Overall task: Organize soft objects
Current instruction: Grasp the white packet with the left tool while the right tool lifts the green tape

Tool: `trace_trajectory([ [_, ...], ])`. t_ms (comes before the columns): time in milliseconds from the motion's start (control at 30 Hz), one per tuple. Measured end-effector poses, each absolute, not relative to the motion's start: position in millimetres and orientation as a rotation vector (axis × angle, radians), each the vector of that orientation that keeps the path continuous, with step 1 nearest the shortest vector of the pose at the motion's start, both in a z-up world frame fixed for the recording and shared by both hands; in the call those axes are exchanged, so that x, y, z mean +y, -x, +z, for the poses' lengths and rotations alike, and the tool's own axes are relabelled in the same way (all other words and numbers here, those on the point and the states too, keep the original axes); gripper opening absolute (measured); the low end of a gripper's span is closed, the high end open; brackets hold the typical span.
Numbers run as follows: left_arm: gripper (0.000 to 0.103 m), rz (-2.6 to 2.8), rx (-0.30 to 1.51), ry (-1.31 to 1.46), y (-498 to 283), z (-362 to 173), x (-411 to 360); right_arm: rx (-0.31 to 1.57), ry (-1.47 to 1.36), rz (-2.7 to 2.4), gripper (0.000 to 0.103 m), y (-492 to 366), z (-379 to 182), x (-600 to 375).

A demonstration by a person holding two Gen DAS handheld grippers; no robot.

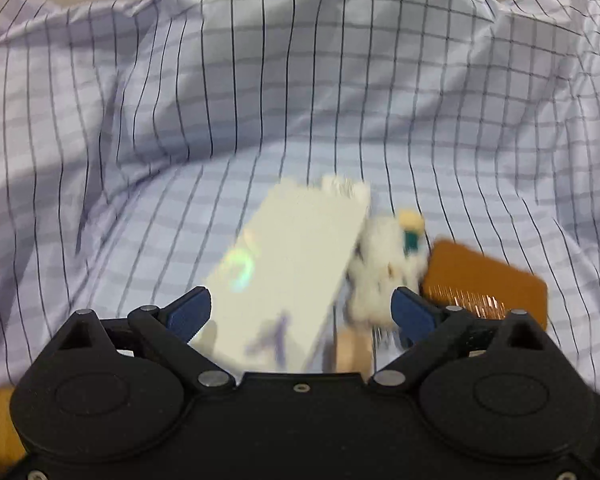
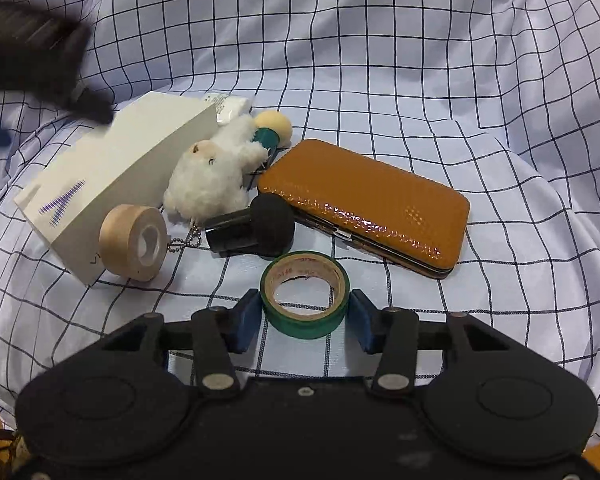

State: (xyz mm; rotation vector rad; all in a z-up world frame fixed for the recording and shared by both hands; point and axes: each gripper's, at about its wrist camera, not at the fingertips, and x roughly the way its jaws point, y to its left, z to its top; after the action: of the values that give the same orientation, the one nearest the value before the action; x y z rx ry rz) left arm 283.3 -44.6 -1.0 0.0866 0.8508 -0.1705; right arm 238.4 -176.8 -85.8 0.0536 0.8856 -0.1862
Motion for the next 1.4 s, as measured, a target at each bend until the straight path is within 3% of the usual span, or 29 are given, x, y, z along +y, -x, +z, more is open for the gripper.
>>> trace_trajectory([
  [167,0.094,-0.175,0.831,-0.167,-328.9,1.8,-68.3,0.871,-0.078,-0.187,0.05,-238.1,-86.9,-180.6],
  [333,0.094,-0.194,0.876,-0.187,-373.4,-7.7,-93.1,0.867,-0.094,-0.167,0.064,-239.0,-88.7,-180.9],
  [533,0.094,-0.209,0.948,-0.196,-415.0,-27.1,-117.4,0.859,-0.116,-0.142,0.072,-239.9,-90.7,-181.3],
  [900,0.094,-0.187,1.054,-0.278,-452.6,-69.5,-139.7,0.849,-0.143,-0.116,0.084,-241.7,-94.8,-180.2],
  [1000,0.09,-0.183,1.071,-0.309,-458.8,-77.6,-143.0,0.848,-0.151,-0.112,0.083,-241.6,-94.4,-181.5],
  [1100,0.077,-0.187,1.093,-0.321,-462.8,-83.4,-145.3,0.849,-0.151,-0.122,0.078,-241.4,-93.7,-181.9],
  [1167,0.059,-0.201,1.115,-0.303,-466.4,-87.9,-144.0,0.85,-0.141,-0.134,0.073,-241.3,-92.8,-180.8],
  [1333,0.056,-0.225,1.086,-0.273,-464.7,-87.2,-138.7,0.841,-0.117,-0.17,0.051,-240.3,-91.4,-182.4],
  [1400,0.056,-0.225,1.059,-0.273,-460.3,-80.9,-137.7,0.839,-0.113,-0.18,0.048,-241.0,-90.8,-183.6],
])
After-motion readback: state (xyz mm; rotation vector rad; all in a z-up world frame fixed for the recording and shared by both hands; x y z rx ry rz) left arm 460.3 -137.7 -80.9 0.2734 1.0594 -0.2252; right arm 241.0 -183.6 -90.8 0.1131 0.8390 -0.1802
